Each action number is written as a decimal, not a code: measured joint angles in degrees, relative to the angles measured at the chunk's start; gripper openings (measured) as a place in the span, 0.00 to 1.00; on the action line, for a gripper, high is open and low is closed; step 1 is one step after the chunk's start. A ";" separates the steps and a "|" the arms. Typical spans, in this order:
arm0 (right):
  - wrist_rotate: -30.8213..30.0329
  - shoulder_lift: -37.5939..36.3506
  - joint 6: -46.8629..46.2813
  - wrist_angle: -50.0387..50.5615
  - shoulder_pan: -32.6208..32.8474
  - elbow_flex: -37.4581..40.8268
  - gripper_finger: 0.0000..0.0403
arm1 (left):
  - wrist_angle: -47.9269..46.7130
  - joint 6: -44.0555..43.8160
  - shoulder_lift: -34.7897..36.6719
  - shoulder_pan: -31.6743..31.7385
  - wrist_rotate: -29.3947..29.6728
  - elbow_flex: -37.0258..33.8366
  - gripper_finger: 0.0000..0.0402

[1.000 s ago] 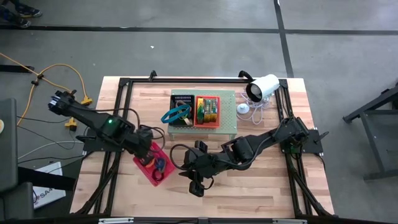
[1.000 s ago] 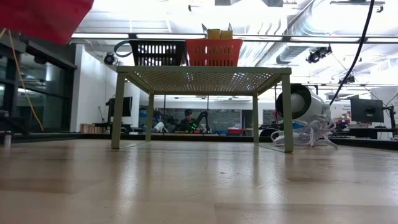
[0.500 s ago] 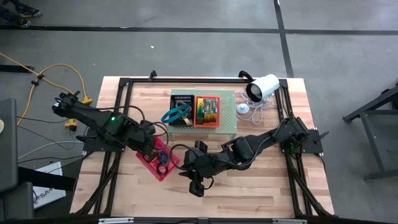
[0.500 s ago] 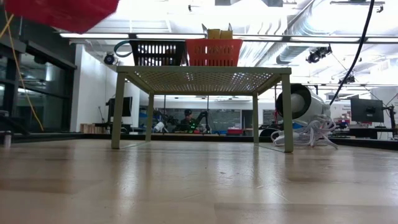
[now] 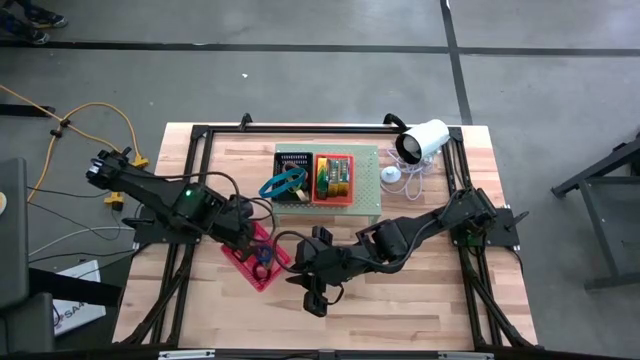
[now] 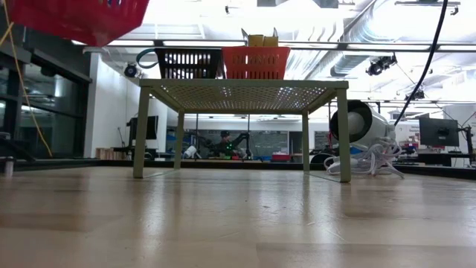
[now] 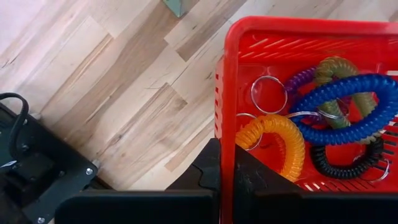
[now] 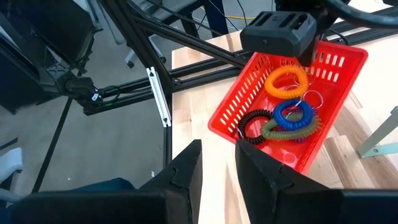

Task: Pick & Place Office Desk Supplies
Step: Put the red bin with spring keychains on the shelf

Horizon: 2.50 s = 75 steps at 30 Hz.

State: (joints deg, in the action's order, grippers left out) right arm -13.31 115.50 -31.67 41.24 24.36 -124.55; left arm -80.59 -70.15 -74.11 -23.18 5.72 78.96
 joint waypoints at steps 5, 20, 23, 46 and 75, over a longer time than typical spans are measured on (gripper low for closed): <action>0.01 0.00 0.00 0.02 0.00 0.00 0.21 | -0.01 0.21 0.03 -0.02 0.00 0.00 0.00; -0.18 0.00 0.01 0.02 -0.06 0.00 0.21 | -0.01 1.20 0.03 -0.39 0.39 -0.02 0.00; -0.01 0.00 0.01 -0.34 -0.44 0.00 0.21 | -0.03 1.20 -0.25 -0.83 0.20 -0.02 0.00; 8.24 0.00 10.63 2.44 -1.60 0.00 0.21 | -0.01 2.37 -1.17 -2.12 -0.91 -0.07 0.00; -2.48 7.61 60.05 10.14 3.63 -0.04 0.21 | 4.58 5.86 -8.49 1.01 -6.78 -0.07 0.00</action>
State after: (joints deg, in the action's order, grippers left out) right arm -15.79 123.11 28.38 51.37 27.99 -124.60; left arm -76.01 -64.29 -82.61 -22.17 -1.06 78.89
